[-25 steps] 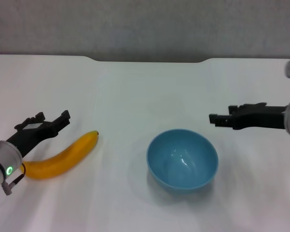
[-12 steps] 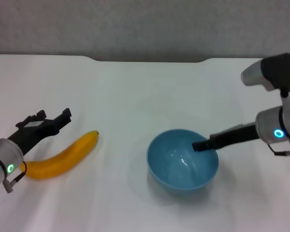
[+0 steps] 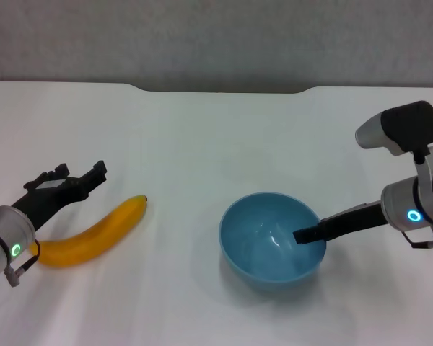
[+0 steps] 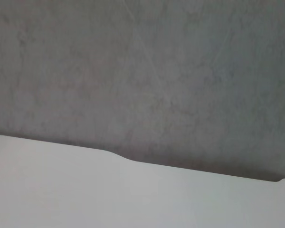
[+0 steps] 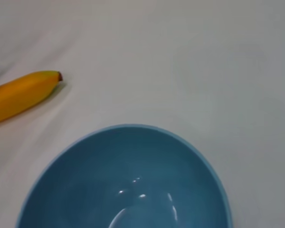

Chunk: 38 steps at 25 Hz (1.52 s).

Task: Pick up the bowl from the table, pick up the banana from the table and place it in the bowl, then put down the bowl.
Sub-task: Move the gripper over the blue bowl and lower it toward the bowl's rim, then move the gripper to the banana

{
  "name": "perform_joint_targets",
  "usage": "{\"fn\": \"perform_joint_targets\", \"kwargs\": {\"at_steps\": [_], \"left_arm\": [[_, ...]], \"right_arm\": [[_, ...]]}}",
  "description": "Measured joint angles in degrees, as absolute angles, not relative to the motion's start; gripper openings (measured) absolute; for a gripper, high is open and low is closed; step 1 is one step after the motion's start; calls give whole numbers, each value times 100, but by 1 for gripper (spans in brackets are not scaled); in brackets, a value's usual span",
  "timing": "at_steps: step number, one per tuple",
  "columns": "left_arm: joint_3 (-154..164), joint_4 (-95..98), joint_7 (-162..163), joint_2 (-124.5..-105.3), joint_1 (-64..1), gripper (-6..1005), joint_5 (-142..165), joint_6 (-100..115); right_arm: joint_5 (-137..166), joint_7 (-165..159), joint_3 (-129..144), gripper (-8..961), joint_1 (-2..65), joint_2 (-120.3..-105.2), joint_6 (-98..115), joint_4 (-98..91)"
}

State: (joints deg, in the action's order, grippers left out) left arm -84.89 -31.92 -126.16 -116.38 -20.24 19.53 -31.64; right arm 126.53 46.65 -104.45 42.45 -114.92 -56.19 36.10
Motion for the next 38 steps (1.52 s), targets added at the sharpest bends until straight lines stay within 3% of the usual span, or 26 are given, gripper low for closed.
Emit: {"fn": "perform_joint_targets", "kwargs": {"at_steps": [8, 19, 21, 27, 33, 38], "left_arm": [[-8481, -3149, -12616, -11643, -2032, 772, 1951, -3164], [-8509, -3146, -12616, -11640, -2015, 764, 1951, -3164], [-8513, -3146, -12613, -11635, -2009, 763, 1951, -3164], [-8444, -3143, -12619, -11654, -2044, 759, 1956, -3164], [-8344, -3146, -12567, -11640, -2047, 755, 1990, -3162], [-7824, -4032, -11642, -11459, -2032, 751, 3011, -2610]], "right_arm": [[12240, 5006, -10416, 731, 4278, -11523, -5390, 3347], [12237, 5078, -10176, 559, 4214, -11523, -5137, 3335], [12216, 5078, -10123, 311, 4190, -11522, -5049, 3331], [12095, 5079, -10057, 118, 3989, -11529, -4801, 3438], [11906, 5098, -10045, 36, 3707, -11531, -4744, 3806], [11890, 5102, -10046, 36, 3449, -11531, -4724, 4049]]}}
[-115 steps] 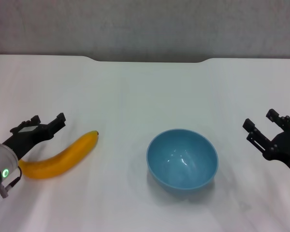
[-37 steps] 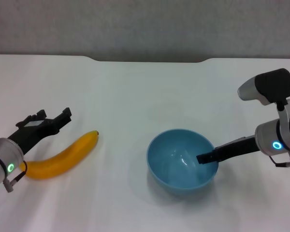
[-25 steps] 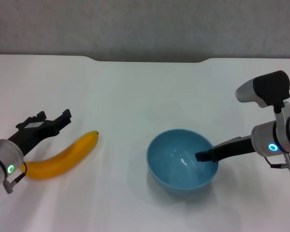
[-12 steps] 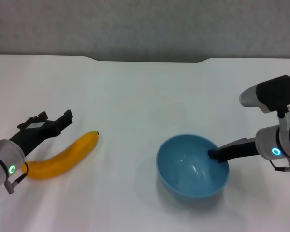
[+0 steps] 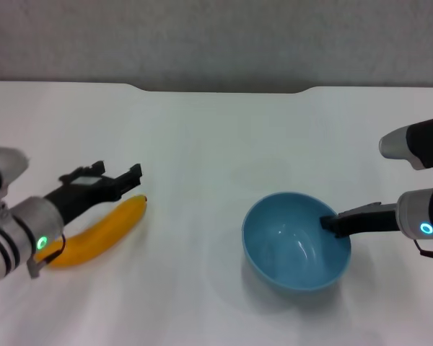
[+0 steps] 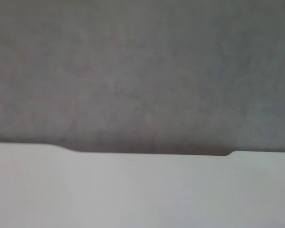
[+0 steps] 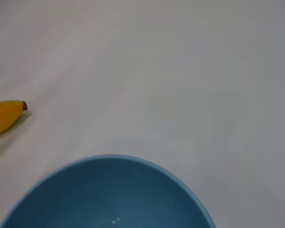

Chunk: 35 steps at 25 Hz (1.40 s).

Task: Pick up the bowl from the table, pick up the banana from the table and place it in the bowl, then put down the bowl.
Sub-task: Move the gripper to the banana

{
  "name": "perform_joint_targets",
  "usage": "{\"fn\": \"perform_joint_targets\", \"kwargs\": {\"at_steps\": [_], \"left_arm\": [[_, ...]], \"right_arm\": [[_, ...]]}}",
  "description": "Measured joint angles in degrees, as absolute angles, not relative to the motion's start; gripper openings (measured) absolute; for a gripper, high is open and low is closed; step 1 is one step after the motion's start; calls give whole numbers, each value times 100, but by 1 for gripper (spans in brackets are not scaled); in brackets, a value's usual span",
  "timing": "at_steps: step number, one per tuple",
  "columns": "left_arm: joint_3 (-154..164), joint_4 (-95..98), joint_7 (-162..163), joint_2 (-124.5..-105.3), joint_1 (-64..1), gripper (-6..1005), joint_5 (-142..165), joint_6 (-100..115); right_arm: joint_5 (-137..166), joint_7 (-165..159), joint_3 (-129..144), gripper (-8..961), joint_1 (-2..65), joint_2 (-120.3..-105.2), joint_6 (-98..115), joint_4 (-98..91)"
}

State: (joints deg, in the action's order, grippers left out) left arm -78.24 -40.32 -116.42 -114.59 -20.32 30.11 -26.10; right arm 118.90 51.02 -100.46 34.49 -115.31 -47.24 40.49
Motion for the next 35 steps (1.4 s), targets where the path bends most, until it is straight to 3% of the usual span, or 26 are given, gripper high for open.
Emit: {"fn": "perform_joint_targets", "kwargs": {"at_steps": [9, 11, 14, 26, 35], "left_arm": [[-7912, -5102, -8176, -11082, -1936, 745, 5777, -2241], [-8095, -5109, -6982, -10923, -2154, 744, 7262, -2694], [-8410, -5101, -6144, -10886, -2295, 742, 8474, -3237], [-9267, -5718, -4756, -11297, -2615, 733, 12760, -4730], [-9289, -5660, -4819, -11529, -2667, 727, 13796, -4654]], "right_arm": [[11892, 5106, -10046, 36, 3422, -11531, -4719, 4085], [11892, 5107, -10046, 36, 3420, -11531, -4719, 4087], [11892, 5107, -10046, 35, 3419, -11531, -4719, 4087], [11892, 5098, -10055, 35, 3419, -11522, -4763, 4168], [11892, 5065, -10046, 36, 3411, -11530, -4824, 4326]]}}
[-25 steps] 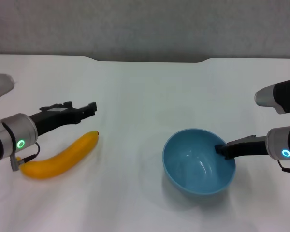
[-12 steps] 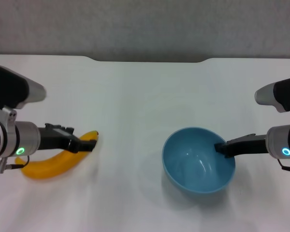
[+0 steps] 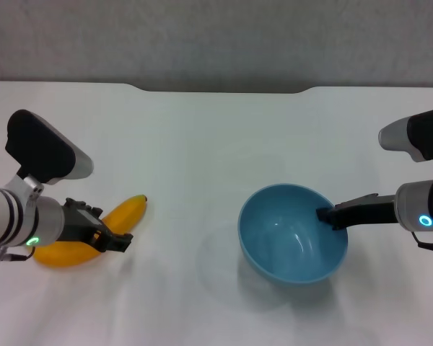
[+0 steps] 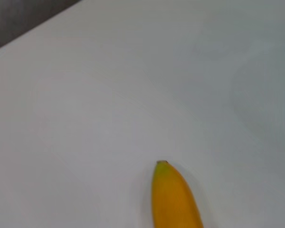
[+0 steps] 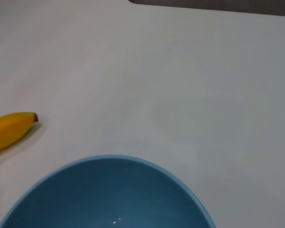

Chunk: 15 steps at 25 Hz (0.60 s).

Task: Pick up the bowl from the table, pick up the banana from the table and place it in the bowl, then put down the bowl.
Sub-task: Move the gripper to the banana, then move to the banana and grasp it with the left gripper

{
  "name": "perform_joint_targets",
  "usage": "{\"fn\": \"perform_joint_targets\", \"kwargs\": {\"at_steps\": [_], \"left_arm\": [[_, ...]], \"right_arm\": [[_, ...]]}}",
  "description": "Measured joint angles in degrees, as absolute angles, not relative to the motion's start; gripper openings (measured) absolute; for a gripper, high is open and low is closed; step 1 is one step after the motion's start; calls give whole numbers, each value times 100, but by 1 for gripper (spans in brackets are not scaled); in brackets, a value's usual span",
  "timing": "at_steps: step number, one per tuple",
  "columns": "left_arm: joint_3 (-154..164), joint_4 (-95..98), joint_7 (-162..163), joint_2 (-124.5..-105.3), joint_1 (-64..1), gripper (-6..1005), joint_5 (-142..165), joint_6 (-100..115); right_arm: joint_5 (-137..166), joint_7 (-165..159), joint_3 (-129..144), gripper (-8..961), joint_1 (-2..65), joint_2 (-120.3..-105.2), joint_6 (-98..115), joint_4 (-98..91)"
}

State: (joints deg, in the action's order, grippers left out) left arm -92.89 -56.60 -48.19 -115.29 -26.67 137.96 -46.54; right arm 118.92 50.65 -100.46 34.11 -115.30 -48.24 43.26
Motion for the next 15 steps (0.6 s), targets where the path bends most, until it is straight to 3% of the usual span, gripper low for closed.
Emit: {"fn": "perform_joint_targets", "kwargs": {"at_steps": [15], "left_arm": [[-9509, -4980, -4837, -11570, -2990, 717, 13901, -4375]], "right_arm": [[11892, 5022, -9967, 35, 3172, -11531, -4912, 4803]]}}
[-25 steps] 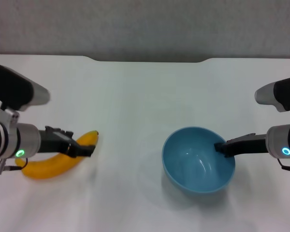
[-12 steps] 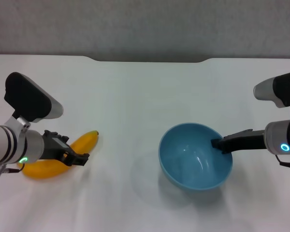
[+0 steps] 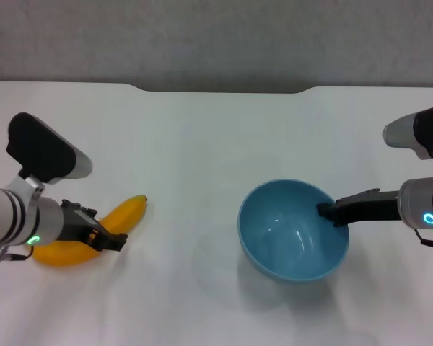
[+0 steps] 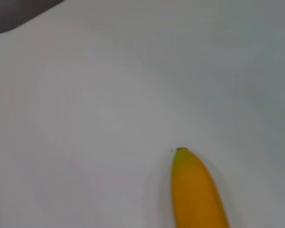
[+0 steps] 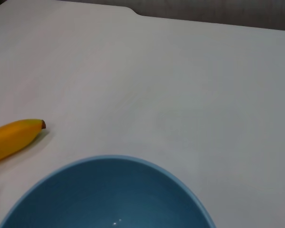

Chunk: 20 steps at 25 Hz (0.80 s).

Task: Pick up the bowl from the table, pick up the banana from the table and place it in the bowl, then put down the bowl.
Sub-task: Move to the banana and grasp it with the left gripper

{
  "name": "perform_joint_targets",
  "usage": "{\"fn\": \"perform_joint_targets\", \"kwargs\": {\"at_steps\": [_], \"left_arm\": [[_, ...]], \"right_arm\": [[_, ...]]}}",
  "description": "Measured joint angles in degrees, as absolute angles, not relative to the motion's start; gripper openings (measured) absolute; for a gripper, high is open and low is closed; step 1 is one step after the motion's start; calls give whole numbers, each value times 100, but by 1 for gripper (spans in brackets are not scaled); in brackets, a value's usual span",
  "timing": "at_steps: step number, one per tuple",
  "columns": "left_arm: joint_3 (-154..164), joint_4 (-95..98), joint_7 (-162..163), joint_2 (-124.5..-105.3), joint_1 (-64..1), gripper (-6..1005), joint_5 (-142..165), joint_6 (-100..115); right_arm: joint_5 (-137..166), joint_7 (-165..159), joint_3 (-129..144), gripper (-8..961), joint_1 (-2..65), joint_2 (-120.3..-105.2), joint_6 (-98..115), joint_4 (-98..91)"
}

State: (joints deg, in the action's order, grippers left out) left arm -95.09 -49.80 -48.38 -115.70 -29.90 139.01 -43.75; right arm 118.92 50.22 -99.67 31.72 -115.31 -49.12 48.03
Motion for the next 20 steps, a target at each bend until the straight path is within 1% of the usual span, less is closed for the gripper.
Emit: {"fn": "perform_joint_targets", "kwargs": {"at_steps": [6, 13, 20], "left_arm": [[-9645, -4859, -4819, -11557, -3013, 712, 13909, -4308], [-9669, -4547, -4731, -11577, -3182, 708, 14037, -4338], [-9692, -4552, -4685, -11591, -3180, 703, 14044, -4290]], "right_arm": [[11891, 5020, -9858, 36, 3180, -11531, -4907, 4820], [11891, 5004, -9844, 36, 3165, -11531, -4897, 4833], [11891, 4988, -9835, 35, 3131, -11540, -4858, 4899]]}}
